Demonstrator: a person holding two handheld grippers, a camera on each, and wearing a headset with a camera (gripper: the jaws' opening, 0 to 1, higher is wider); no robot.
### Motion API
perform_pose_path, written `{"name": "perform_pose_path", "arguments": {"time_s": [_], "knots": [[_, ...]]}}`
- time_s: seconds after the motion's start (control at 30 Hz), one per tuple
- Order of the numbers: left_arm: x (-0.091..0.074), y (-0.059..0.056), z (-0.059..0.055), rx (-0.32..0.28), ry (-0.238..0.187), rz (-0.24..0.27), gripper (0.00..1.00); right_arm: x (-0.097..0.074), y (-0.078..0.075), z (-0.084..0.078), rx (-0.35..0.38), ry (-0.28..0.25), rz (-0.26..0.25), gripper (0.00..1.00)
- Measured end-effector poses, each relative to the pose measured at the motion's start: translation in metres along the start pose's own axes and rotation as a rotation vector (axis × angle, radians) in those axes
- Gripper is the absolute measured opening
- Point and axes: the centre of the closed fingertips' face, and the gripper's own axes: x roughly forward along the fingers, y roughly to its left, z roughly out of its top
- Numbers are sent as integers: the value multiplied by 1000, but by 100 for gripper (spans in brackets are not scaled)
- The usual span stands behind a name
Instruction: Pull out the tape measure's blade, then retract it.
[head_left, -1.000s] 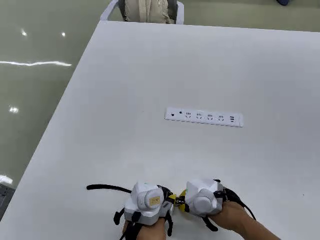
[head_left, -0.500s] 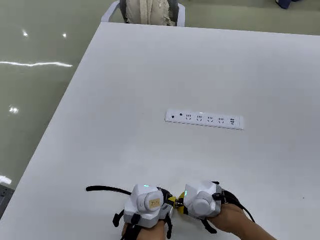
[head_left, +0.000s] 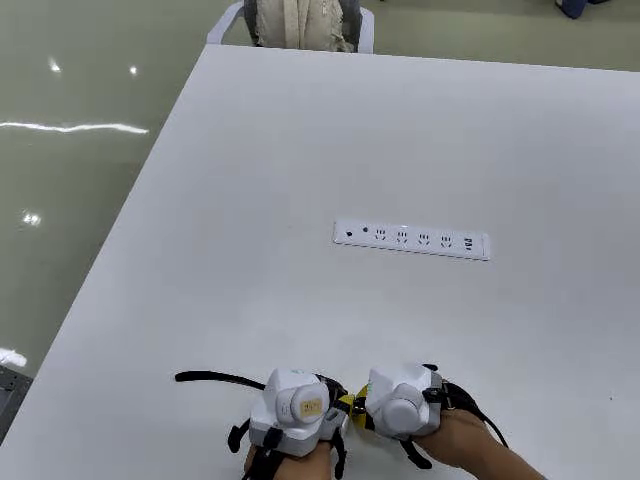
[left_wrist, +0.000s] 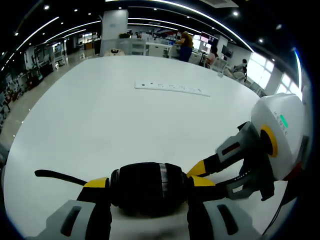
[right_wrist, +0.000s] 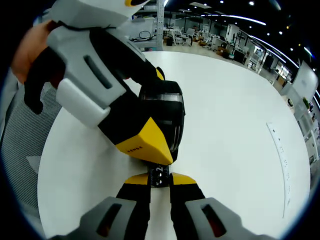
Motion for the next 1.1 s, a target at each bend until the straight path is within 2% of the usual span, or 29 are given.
{"name": "perform_pose_path", "arguments": {"time_s": [1.1], "knots": [[-1, 0, 0, 8, 0, -7, 58, 4, 2, 6, -29, 25, 12, 14]]}}
